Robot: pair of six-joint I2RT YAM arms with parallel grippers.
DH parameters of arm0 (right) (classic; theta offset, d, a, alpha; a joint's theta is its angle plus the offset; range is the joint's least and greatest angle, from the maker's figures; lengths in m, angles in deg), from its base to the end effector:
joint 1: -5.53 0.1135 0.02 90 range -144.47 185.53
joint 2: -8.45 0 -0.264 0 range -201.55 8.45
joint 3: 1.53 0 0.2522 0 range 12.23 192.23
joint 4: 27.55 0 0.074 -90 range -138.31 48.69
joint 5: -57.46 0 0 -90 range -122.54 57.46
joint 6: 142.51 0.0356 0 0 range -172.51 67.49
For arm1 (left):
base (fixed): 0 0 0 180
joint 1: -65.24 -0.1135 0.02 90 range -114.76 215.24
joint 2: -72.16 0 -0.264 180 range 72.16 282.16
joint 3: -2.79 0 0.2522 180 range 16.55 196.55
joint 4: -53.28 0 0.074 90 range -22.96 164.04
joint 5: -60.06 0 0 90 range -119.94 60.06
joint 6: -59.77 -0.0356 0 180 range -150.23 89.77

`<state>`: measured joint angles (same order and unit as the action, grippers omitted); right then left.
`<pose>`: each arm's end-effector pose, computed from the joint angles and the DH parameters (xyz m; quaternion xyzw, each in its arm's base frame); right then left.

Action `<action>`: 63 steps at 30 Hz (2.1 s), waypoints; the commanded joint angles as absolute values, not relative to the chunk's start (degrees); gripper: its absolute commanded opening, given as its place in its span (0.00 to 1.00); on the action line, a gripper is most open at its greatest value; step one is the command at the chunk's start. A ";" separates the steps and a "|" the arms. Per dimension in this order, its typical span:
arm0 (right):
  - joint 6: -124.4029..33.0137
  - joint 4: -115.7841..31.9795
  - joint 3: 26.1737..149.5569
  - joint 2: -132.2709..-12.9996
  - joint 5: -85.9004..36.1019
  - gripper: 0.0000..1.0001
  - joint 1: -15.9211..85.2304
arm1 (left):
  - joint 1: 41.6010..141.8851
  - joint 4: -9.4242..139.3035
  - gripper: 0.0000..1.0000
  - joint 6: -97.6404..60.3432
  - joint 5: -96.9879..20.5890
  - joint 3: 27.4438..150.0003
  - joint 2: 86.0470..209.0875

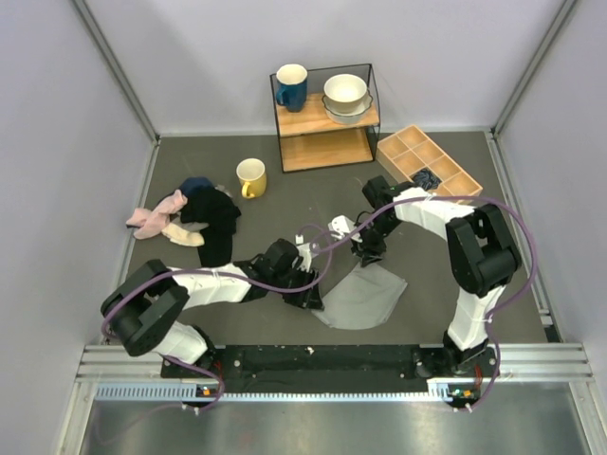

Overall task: Roll the underwear
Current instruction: Move the underwear to the center of the board.

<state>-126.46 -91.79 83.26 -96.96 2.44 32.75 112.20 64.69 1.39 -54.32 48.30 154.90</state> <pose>0.2890 0.1716 0.1764 -0.7447 0.5946 0.2587 0.1583 0.1652 -0.1984 0.1429 0.1960 0.8963 -0.3715 0.1421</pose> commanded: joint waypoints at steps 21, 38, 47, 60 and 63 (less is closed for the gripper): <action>-130.38 -94.30 86.06 -102.21 -0.29 0.21 34.00 | 111.65 65.37 0.15 2.03 -55.78 48.72 158.47; -126.69 -95.36 89.66 -98.69 2.09 0.00 31.55 | 107.70 71.69 0.00 -2.71 -56.66 54.96 160.23; -121.07 -92.29 94.84 -100.53 2.62 0.00 29.79 | 100.76 78.99 0.00 -9.04 -55.52 62.69 162.41; -108.94 -82.62 99.68 -105.55 -5.90 0.00 27.86 | 92.93 87.96 0.01 -16.95 -53.59 77.02 172.00; -107.27 -81.74 99.86 -105.72 -6.26 0.00 27.06 | 92.40 88.84 0.03 -17.75 -52.44 77.72 172.53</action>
